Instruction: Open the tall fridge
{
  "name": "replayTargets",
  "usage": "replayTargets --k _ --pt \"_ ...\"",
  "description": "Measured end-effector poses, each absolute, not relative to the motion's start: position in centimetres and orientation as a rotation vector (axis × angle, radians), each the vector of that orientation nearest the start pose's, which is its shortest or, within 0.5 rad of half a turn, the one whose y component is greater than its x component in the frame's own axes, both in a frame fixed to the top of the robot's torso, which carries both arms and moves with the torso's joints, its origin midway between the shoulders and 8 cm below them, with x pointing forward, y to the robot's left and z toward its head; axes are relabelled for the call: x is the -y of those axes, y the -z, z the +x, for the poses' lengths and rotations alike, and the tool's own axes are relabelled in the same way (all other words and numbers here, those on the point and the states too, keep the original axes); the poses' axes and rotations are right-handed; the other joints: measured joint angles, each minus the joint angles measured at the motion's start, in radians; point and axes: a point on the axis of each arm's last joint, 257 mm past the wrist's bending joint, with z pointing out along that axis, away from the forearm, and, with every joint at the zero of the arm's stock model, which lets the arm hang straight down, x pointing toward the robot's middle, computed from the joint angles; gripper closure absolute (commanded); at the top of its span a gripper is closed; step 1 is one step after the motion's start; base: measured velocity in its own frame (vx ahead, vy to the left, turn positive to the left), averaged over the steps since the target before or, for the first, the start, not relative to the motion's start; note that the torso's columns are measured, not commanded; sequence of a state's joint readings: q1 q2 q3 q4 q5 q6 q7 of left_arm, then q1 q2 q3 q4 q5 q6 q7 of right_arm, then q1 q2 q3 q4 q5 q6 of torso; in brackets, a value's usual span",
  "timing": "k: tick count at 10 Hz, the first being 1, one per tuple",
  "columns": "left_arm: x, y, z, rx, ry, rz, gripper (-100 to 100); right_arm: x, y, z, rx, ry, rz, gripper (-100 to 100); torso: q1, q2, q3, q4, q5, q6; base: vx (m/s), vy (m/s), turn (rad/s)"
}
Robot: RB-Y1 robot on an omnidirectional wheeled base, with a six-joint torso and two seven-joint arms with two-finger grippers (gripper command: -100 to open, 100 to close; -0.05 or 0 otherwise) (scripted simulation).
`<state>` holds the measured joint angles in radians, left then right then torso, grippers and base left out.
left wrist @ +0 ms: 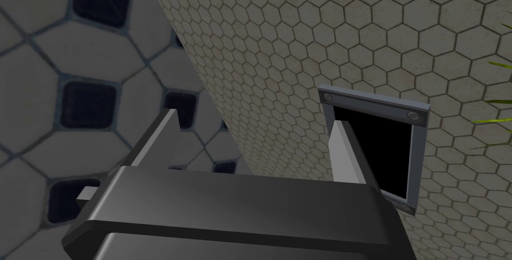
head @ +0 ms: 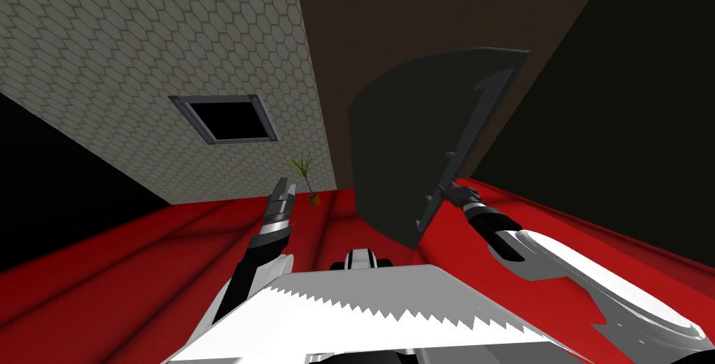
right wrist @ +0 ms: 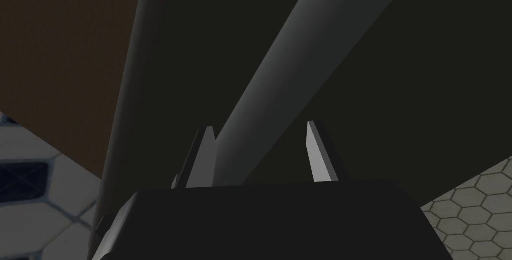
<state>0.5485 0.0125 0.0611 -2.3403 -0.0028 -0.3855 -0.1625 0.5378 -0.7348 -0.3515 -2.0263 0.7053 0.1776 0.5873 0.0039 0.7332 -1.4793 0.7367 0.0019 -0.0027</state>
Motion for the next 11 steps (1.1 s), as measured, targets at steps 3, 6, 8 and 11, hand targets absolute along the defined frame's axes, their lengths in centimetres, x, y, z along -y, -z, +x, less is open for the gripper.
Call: replayTargets --k 3,6,8,11 --pt "-30.5 -1.5 34.3 -0.729 1.050 -0.649 0 54.4 8.7 38.8 -1.545 0.719 -0.174 100 0.005 0.002 0.002 -0.001 -0.001 -0.002 -0.076 0.287 -0.122" --pt "-30.5 -1.5 34.3 -0.730 1.049 -0.649 0 55.5 9.2 37.9 -1.563 0.748 -0.137 100 -0.005 0.000 0.000 0.001 0.000 0.001 -0.025 0.192 -0.089" --pt "-30.5 -1.5 34.3 -0.730 1.049 -0.649 0 56.7 9.1 37.2 -1.568 0.782 -0.106 100 -0.001 0.000 0.000 -0.001 -0.001 -0.002 0.001 0.252 -0.100" --pt "-30.5 -1.5 34.3 -0.729 1.049 -0.649 0 58.2 9.2 36.1 -1.580 0.831 -0.061 100 -0.001 -0.001 -0.001 -0.001 -0.001 -0.006 -0.029 0.262 -0.084"
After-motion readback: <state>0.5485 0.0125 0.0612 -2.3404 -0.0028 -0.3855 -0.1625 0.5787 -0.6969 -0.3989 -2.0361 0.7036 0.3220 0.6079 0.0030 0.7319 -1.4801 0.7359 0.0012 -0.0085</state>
